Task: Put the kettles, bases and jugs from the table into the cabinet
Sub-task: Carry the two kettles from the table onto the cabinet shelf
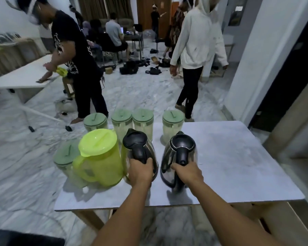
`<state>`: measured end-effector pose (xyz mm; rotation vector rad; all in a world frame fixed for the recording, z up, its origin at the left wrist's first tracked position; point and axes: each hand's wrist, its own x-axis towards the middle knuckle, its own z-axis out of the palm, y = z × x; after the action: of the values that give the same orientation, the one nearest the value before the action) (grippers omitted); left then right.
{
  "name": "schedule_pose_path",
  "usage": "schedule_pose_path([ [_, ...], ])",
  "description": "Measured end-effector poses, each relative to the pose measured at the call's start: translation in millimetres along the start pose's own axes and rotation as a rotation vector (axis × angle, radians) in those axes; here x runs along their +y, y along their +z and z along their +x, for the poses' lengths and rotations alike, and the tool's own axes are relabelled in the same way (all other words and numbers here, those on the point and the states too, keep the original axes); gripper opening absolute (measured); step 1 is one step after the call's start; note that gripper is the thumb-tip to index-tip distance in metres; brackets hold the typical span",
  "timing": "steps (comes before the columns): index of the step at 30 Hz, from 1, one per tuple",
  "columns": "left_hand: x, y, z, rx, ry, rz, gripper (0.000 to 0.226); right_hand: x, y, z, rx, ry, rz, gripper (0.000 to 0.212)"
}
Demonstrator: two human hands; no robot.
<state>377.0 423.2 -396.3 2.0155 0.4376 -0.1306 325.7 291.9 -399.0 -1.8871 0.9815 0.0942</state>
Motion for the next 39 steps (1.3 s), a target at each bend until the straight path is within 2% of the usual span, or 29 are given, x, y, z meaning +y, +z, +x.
schedule_pose_path([
  [4,-2.9,3.7,4.9,0.006,-0.048,0.016,0.044,1.2,7.9,5.3,0.040,0.024,0.103,0.037],
  [7,-5.4,-1.3,6.6,-0.032,-0.017,-0.008,0.037,4.6,6.9,0.0,0.088,0.026,0.142,0.038],
  [10,-2.7,-13.2,4.8,-0.088,0.051,-0.030,0.033,9.2,1.0,-17.5,0.178,0.022,0.196,0.029],
  [14,5.9,-34.2,-17.0,-0.214,0.219,-0.018,0.027,20.6,-16.0,-60.9,0.381,0.054,0.289,0.026],
  [17,23.7,-50.4,-55.3,-0.325,0.438,-0.028,0.018,32.1,-42.5,-96.9,0.552,0.101,0.386,0.027],
  [19,38.9,-56.9,-88.3,-0.418,0.569,-0.062,0.023,41.7,-68.3,-124.1,0.661,0.104,0.455,0.032],
  [21,57.5,-58.3,-126.5,-0.527,0.636,-0.119,0.025,52.2,-100.2,-153.2,0.784,0.099,0.493,0.025],
  [26,97.7,-40.4,-239.2,-0.793,0.793,-0.210,0.016,77.8,-193.1,-249.6,1.130,0.093,0.521,0.019],
  [31,137.6,-20.6,-371.4,-0.955,0.973,-0.293,0.022,114.3,-284.2,-346.0,1.467,0.096,0.504,0.021],
  [35,163.4,-15.0,-479.7,-1.069,1.024,-0.365,0.027,145.3,-345.4,-419.4,1.700,0.150,0.434,0.021],
  [39,183.3,-0.6,-575.3,-1.158,1.042,-0.429,0.027,179.6,-409.0,-478.6,1.846,0.137,0.382,0.020],
])
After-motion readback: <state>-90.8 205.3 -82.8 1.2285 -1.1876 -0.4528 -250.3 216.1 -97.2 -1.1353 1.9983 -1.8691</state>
